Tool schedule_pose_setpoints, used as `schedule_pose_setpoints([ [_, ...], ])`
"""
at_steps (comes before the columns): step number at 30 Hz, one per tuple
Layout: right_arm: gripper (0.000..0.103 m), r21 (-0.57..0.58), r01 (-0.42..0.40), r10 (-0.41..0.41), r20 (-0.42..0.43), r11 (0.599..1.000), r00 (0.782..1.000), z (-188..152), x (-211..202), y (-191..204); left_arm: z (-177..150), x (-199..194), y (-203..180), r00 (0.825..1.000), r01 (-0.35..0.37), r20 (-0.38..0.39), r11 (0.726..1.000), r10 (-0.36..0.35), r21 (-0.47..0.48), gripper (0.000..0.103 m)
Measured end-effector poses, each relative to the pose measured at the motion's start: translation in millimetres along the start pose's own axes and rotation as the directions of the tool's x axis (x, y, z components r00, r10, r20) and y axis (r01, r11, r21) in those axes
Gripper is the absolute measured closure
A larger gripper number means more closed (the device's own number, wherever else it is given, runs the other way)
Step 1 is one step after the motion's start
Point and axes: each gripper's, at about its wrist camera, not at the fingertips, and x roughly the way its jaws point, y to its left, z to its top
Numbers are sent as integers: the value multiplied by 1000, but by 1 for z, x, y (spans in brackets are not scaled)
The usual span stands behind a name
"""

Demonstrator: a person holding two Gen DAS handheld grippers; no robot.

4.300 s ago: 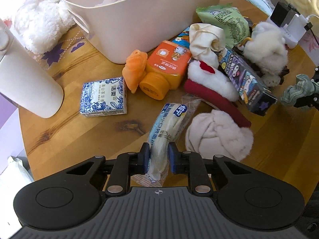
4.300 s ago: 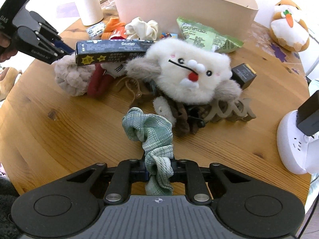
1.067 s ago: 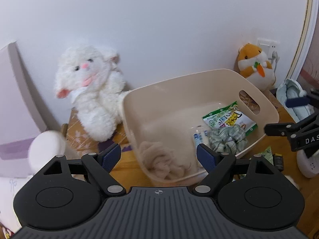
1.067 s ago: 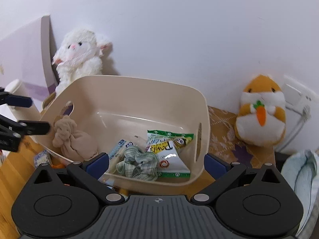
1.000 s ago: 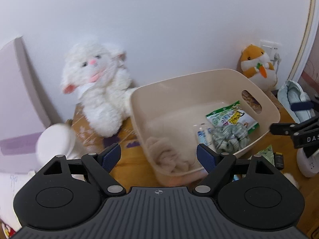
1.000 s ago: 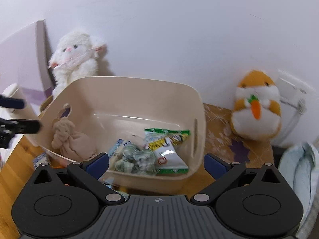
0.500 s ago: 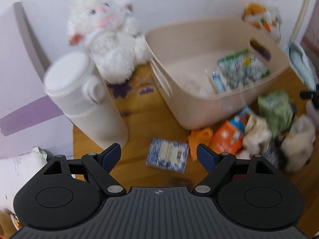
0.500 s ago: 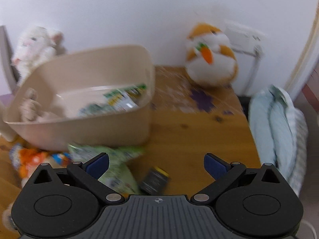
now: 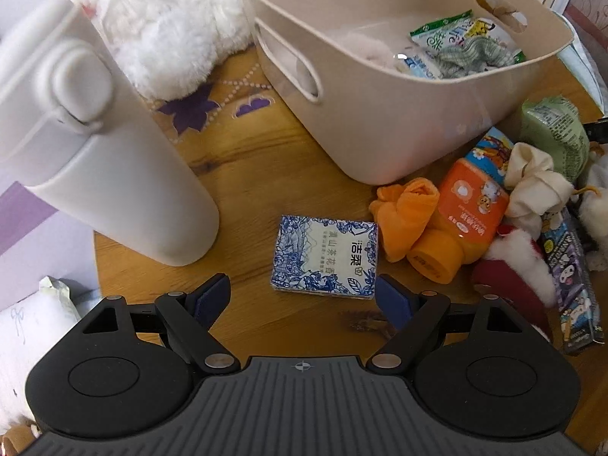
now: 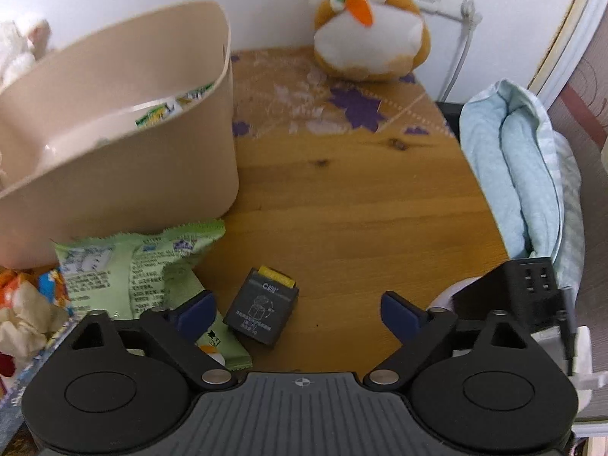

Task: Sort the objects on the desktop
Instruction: 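Grasp the blue-white soap box with the left tool while the right tool grasps the black battery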

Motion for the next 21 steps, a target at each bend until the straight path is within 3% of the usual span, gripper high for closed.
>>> schedule_pose_setpoints([
  [8, 27, 31, -18, 19, -33, 999, 999, 1, 17, 0, 15, 19, 0, 998, 56, 2, 998, -56, -23, 18],
  [13, 36, 69, -48, 52, -60, 996, 997, -2, 20, -4, 19, 29, -8, 999, 41, -23, 999, -42, -31, 18],
  [17, 41, 46, -42, 44, -49, 998, 998, -1, 22, -3, 16, 32, -3, 998, 42, -41, 994, -46, -102, 18],
  [21, 55, 38, -46, 47, -38, 998, 998, 2, 23, -2, 18, 33, 2, 999, 28, -30, 982, -34, -186, 18],
])
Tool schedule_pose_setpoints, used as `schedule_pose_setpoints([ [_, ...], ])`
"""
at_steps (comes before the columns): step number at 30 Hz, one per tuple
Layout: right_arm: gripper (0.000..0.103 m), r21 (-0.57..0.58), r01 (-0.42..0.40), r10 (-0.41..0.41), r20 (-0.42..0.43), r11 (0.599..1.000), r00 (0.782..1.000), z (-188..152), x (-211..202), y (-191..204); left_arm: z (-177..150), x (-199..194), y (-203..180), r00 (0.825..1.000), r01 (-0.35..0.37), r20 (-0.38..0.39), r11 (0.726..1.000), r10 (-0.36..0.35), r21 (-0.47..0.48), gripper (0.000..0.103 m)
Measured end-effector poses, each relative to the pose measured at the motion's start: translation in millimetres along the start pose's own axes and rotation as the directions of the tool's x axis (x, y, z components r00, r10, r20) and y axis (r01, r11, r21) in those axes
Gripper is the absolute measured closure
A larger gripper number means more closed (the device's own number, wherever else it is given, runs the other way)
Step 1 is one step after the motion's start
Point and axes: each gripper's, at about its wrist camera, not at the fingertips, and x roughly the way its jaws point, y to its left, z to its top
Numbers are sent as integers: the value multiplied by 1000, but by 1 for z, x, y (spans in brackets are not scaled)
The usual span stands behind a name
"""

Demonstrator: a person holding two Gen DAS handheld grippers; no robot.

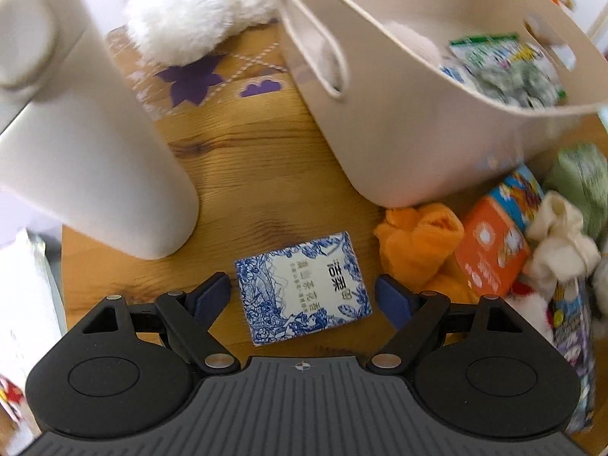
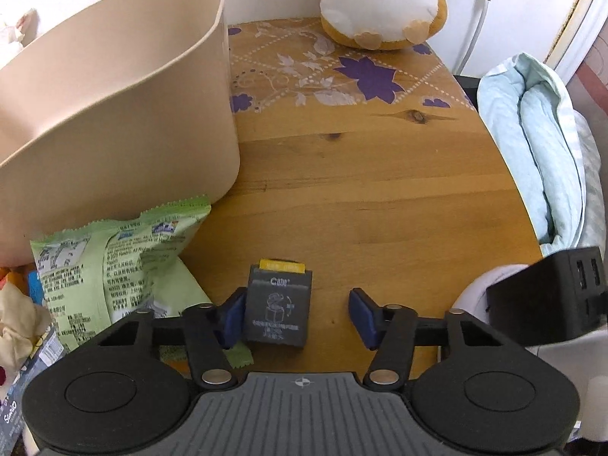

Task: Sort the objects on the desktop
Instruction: 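Grasp the blue-white soap box with the left tool while the right tool grasps the black battery, then carry the soap box and battery into the basket and release both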

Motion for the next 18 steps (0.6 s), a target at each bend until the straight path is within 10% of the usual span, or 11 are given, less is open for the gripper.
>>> schedule_pose_setpoints([
  [5, 74, -13, 3, -3, 13, 1000, 1000, -3, -3, 6, 0, -3, 3, 1000, -7, 23, 993, 10, -115, 37],
  [18, 73, -13, -28, 29, 29, 1000, 999, -23, -27, 1, -24, -22, 3, 999, 26, 33, 987, -22, -156, 39],
])
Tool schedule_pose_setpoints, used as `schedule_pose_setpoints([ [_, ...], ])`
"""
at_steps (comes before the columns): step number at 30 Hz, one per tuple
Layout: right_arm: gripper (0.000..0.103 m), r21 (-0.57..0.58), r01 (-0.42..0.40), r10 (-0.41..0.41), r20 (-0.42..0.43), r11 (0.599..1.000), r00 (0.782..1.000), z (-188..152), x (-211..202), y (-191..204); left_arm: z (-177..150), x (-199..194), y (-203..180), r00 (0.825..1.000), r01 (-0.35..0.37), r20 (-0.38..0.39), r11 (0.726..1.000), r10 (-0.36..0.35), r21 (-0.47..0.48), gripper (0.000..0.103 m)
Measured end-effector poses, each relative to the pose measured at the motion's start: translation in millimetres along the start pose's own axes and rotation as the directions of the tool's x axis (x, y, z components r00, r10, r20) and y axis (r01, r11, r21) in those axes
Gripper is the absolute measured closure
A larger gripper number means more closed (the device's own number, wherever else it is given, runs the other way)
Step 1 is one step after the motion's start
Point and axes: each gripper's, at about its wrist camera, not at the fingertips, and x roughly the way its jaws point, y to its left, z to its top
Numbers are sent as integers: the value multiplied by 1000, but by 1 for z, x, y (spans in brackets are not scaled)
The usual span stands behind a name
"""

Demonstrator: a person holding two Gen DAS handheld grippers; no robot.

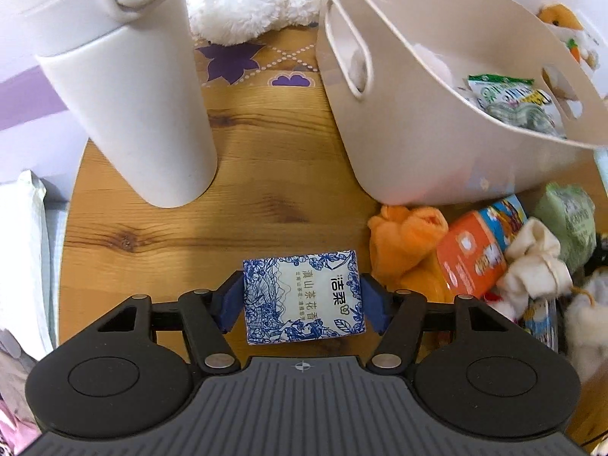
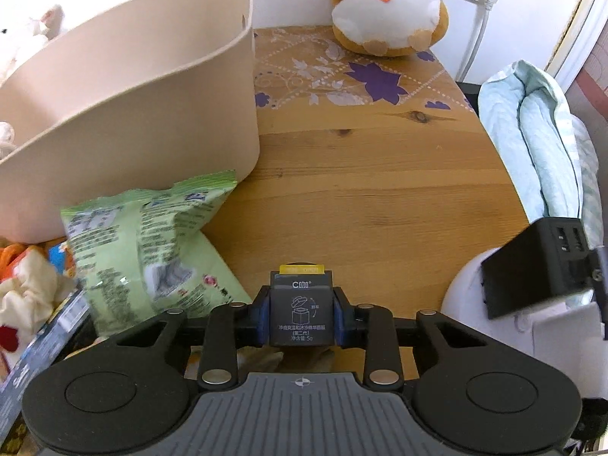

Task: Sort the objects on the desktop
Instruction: 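Carry the soap box and battery into the basket and release both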

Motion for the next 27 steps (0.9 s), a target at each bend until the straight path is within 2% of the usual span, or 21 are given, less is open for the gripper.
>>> schedule_pose_setpoints([
  [9, 73, -33, -68, 70, 64, 997, 995, -2, -49, -2, -2, -42, -1, 997, -11, 81, 999, 7, 48, 39],
  [14, 73, -56, -94, 100, 110, 994, 989, 1, -77, -1, 2, -72, -10, 989, -39, 147, 992, 21, 120, 39],
  [23, 73, -116, -97, 120, 213, 989, 970, 23, -121, 5, 23, -121, -39, 958, -62, 286, 969, -9, 239, 39],
  [27, 73, -162, -77, 122, 288, 984, 950, 40, -140, 11, 39, -134, -54, 941, -69, 336, 959, -29, 276, 39],
])
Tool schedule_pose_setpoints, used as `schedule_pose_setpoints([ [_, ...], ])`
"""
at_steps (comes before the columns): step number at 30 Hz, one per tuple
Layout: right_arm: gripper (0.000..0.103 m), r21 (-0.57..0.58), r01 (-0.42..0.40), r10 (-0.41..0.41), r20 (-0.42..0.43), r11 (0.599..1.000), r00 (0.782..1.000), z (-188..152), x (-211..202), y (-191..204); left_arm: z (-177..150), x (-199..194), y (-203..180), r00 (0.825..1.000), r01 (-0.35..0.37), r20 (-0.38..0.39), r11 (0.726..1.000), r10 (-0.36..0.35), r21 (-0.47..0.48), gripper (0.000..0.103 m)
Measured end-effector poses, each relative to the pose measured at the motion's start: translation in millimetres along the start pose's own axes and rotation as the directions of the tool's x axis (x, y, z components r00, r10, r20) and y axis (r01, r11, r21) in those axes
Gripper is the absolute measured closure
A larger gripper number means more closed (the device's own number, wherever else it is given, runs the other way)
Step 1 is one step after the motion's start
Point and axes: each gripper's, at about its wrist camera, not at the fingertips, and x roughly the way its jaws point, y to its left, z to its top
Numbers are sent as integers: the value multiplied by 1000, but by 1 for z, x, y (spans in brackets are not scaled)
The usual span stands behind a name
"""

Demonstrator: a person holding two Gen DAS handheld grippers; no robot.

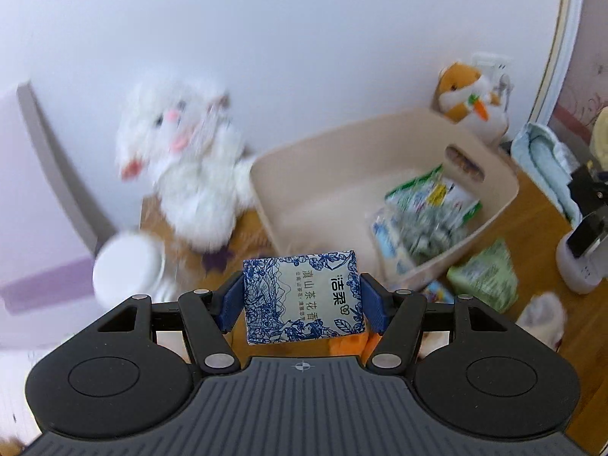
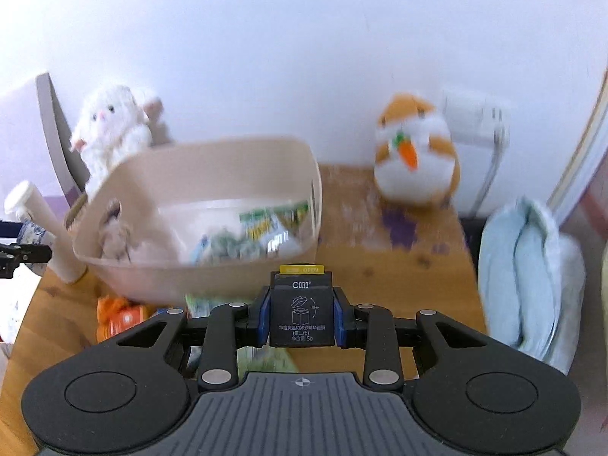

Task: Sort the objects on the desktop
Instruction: 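Carry the soap box and battery into the basket and release both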

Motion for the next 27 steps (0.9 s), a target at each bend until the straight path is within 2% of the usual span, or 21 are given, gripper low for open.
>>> schedule_pose_setpoints([
  [7, 73, -47, -5, 8, 68, 999, 998, 38, -5, 9, 36, 10, -23, 998, 3, 59, 999, -6, 50, 39],
  [14, 73, -92, -9, 18, 98, 996, 995, 70, 12, 24, 63, 44, -46, 999, 2, 52, 998, -5, 60, 39],
  [20, 73, -101, 14, -9, 53, 995, 999, 82, 53, 39, 75, 83, -54, 1000, -7, -13, 1000, 7, 13, 39],
  [27, 73, -71, -3, 0, -46, 997, 999, 80, 106, 50, 67, 117, -56, 995, -19, -100, 1000, 18, -5, 39],
])
